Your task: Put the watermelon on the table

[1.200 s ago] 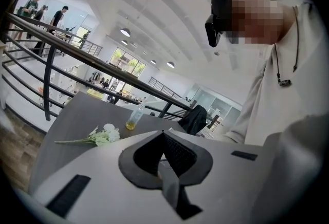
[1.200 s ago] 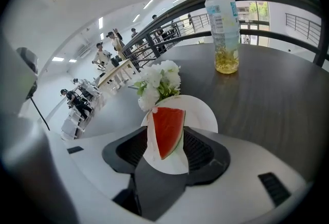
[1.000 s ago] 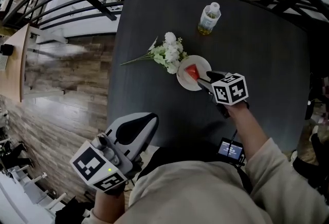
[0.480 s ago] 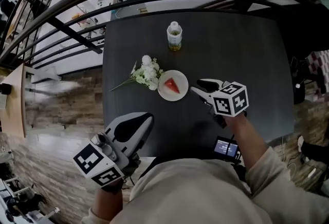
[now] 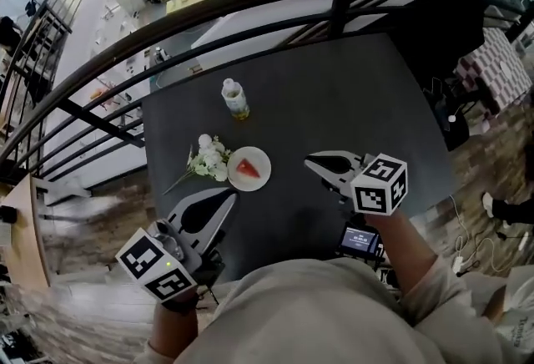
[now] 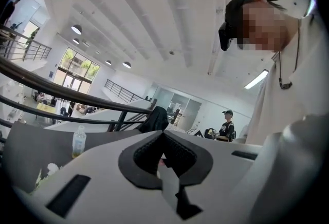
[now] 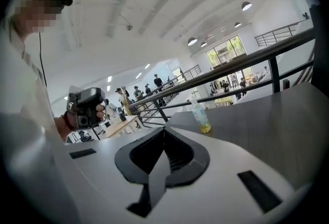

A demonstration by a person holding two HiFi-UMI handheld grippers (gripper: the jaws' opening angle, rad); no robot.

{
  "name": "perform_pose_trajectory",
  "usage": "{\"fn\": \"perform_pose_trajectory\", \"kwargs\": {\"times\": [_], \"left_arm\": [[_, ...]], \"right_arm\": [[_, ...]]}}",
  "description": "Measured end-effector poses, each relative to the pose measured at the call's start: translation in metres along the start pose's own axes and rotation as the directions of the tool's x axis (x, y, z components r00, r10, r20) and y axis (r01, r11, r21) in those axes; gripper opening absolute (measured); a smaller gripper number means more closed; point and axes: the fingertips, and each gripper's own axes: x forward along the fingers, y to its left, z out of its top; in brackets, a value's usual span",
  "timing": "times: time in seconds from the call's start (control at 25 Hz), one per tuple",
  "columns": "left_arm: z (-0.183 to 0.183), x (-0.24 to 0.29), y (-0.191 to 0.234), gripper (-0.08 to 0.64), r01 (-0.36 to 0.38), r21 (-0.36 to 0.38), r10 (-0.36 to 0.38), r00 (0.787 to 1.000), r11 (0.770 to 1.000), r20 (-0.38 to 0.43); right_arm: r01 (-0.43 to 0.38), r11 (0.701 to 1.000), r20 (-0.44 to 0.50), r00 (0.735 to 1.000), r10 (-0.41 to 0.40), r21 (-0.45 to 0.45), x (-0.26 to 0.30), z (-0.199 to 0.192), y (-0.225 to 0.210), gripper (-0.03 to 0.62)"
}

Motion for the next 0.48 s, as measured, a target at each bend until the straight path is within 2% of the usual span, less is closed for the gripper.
{"fn": "perform_pose_trajectory", "kwargs": {"times": [0.16,0.32,0.48], "left_arm": [[0.009,0.014,-0.013,0.003,0.053,0.052,-0.053,0.999,0.997,-0.003],[0.016,0.022,-0.025,0.003,0.079,0.09,-0.079,0.997,0.993,-0.001],[0.018,0.027,-0.035,0.003,0.1,0.114,-0.101,0.995,0.988,-0.004]], "right_arm": [[-0.002,1.0,0.085,0.996,0.004,-0.028,-0.035,0.023,0.019,0.015],[-0.006,0.994,0.131,0.991,0.021,-0.113,-0.062,0.038,0.048,0.014],[-0.022,0.99,0.207,0.977,0.05,-0.137,-0.084,0.051,0.075,0.014]]}}
